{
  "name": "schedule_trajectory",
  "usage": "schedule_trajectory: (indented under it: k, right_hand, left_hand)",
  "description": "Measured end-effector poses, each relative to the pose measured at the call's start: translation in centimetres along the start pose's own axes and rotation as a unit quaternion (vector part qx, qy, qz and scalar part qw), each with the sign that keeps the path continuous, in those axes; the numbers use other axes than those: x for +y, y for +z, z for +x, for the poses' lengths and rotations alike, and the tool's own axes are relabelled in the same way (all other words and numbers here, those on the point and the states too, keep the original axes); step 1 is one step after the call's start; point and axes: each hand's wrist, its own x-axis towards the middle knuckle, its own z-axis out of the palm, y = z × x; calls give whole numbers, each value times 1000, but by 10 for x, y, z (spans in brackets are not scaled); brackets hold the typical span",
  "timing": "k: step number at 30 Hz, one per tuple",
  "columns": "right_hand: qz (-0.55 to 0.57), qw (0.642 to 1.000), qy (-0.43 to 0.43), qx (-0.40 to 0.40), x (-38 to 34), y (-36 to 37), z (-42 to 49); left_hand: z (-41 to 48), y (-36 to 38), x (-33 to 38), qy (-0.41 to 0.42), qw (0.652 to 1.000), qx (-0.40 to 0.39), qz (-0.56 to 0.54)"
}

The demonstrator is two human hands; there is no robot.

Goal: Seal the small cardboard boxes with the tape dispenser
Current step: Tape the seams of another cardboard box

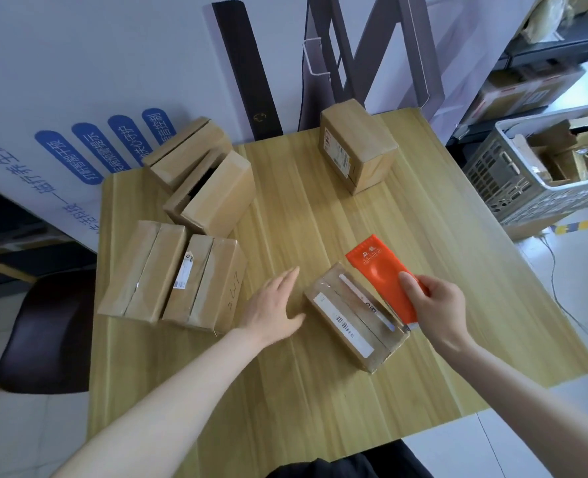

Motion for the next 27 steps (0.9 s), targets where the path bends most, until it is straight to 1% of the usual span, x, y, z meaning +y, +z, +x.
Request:
schedule_trajectory:
  k: [1, 2, 3, 4, 5, 6, 7, 9, 11, 13, 16, 18, 21, 22, 25, 27]
  right_hand:
    - [8, 1000, 0, 7, 0, -1, 0]
    - [12, 1000, -2, 12, 0, -1, 0]
    - [15, 1000, -5, 16, -1, -2, 0]
    - [20, 1000, -8, 22, -3, -2, 1]
    - [25, 999, -11, 30, -4, -2, 2]
    - [33, 999, -14, 38, -6, -2, 4]
    - [40, 998, -19, 44, -7, -3, 5]
    - [47, 997, -31, 47, -8, -6, 7]
    - [56, 997, -38, 46, -9, -12, 9]
    - [61, 996, -43, 57, -8, -20, 13]
    - [57, 995, -42, 73, -4, -31, 17]
    - [63, 994, -36, 76, -1, -36, 18]
    - [64, 995, -26, 77, 5, -37, 16]
    - [63, 995, -26, 76, 6, -36, 15]
    - [58, 995, -30, 75, 10, -33, 12]
    - [76, 995, -24, 60, 11, -33, 10]
  left_hand:
    - [0, -2, 6, 76, 996, 49, 13]
    - [3, -4, 14, 160, 983, 81, 41]
    - [8, -5, 24, 233, 967, 80, 69]
    - [14, -5, 36, 283, 953, 47, 93]
    - [20, -1, 49, 310, 944, -3, 109]
    - [25, 5, 62, 318, 939, -51, 120]
    - [29, 13, 73, 310, 938, -84, 129]
    - [32, 27, 89, 270, 950, -103, 122]
    - [29, 36, 95, 240, 961, -80, 107]
    - [25, 40, 96, 234, 964, -52, 112]
    - [22, 36, 102, 207, 971, -33, 115]
    - [26, 31, 117, 165, 979, -10, 121]
    - [33, 35, 148, 56, 993, 6, 104]
    - [33, 41, 156, 31, 996, 6, 89]
    - [25, 59, 160, 1, 998, 8, 59]
    - [19, 60, 141, -6, 996, 10, 87]
